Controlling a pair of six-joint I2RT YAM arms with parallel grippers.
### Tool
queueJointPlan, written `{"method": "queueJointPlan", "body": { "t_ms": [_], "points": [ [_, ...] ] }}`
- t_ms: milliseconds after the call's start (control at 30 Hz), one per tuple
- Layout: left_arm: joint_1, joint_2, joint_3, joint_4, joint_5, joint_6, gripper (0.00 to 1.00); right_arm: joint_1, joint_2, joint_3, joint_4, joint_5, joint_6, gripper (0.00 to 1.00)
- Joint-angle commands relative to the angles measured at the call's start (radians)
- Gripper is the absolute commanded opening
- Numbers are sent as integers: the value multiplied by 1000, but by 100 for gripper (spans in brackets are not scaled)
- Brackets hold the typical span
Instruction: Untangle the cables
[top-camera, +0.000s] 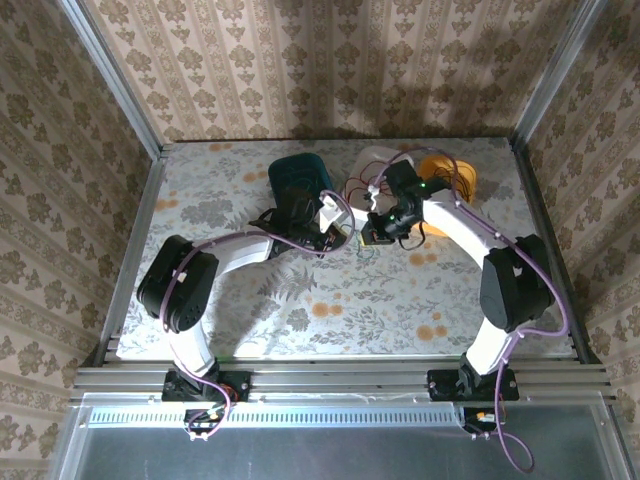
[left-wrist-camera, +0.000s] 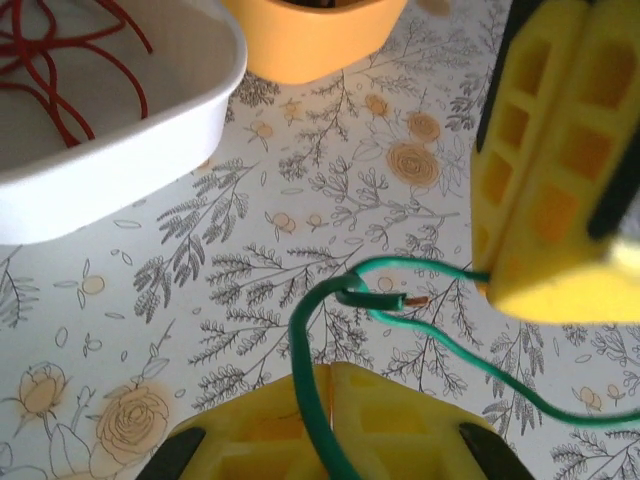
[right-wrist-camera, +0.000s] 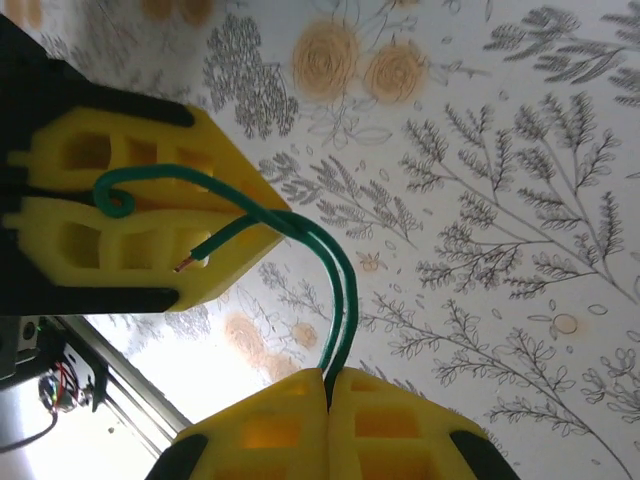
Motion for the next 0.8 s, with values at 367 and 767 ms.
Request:
{"method": "queueJointPlan", "body": {
  "t_ms": [367,767],
  "points": [
    [43,-22,-38,3,-55,-42,0,-189,-171,-123,156,21,182,0],
    [61,-55,-50,49,-25,-87,0,-191,-221,-160,216,125,223,1]
  ]
}}
